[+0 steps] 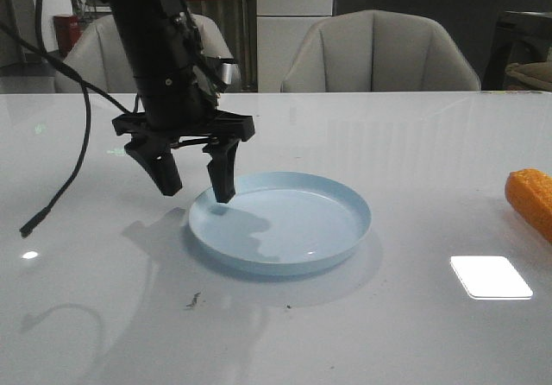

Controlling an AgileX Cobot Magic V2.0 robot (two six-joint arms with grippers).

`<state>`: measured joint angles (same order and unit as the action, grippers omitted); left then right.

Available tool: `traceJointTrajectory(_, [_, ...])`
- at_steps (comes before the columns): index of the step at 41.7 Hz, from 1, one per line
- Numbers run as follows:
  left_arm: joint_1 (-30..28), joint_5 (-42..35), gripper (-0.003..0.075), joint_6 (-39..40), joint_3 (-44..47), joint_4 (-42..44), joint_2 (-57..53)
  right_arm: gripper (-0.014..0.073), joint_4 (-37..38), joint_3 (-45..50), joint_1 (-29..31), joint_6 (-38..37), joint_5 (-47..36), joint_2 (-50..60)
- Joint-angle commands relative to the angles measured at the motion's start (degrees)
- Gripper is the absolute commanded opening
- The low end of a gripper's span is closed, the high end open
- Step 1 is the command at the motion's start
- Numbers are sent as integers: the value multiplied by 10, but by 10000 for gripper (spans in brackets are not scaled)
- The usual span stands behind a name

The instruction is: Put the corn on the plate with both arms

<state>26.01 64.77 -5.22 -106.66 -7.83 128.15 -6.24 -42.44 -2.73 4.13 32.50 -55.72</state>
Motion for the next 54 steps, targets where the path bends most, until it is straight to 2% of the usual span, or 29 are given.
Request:
traceJointTrajectory(1, [-1, 42, 540, -29, -31, -1, -37, 597, 5, -21, 0, 3, -33, 6])
traceJointTrajectory(6, [-10, 47, 540, -29, -60, 11, -42, 597, 5, -21, 0, 3, -36, 6])
traceJointTrajectory(13, [-36, 8, 540, -23, -84, 9, -78, 597, 5, -21, 0, 3, -32, 6])
traceJointTrajectory(18, [-70, -42, 540, -23, -85, 8, -139, 597, 5, -21, 0, 3, -29, 6])
traceJointTrajectory(25, [-123, -67, 537, -40, -85, 8, -221, 597, 5, -21, 0, 3, -28, 6])
traceJointTrajectory(34, [-196, -89, 431, -82, -68, 6, -305, 597, 5, -21, 0, 3, -28, 6])
traceJointTrajectory(42, [-257, -153, 344, -85, 55, -14, -391, 597, 5, -21, 0, 3, -28, 6])
traceJointTrajectory(47, [-280, -217, 337, -122, 184, -31, -460, 597, 5, -21, 0, 3, -28, 6])
traceJointTrajectory(54, [-283, -313, 337, -158, 375, -31, -559, 597, 5, -21, 0, 3, -28, 6])
